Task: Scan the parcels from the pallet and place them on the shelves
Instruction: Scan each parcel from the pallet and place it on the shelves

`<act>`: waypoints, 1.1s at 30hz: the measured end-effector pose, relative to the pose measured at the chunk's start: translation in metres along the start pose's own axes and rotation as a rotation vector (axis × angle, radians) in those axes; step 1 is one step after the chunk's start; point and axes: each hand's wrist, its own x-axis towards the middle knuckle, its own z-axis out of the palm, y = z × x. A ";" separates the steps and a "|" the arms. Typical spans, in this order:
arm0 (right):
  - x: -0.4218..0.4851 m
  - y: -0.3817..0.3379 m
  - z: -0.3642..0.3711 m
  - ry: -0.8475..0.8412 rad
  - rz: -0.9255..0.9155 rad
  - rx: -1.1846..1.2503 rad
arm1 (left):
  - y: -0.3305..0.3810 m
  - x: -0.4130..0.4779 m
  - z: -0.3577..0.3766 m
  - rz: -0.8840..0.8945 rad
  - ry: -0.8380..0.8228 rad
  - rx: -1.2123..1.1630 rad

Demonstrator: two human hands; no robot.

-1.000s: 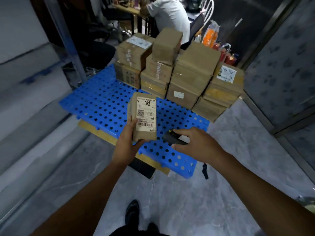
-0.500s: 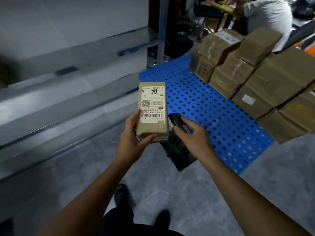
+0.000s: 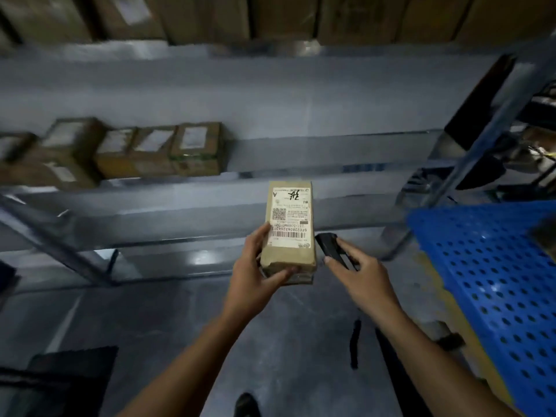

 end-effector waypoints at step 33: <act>0.439 -0.100 0.185 -0.353 -0.031 -0.171 | -0.162 0.358 -0.064 -0.019 0.239 1.148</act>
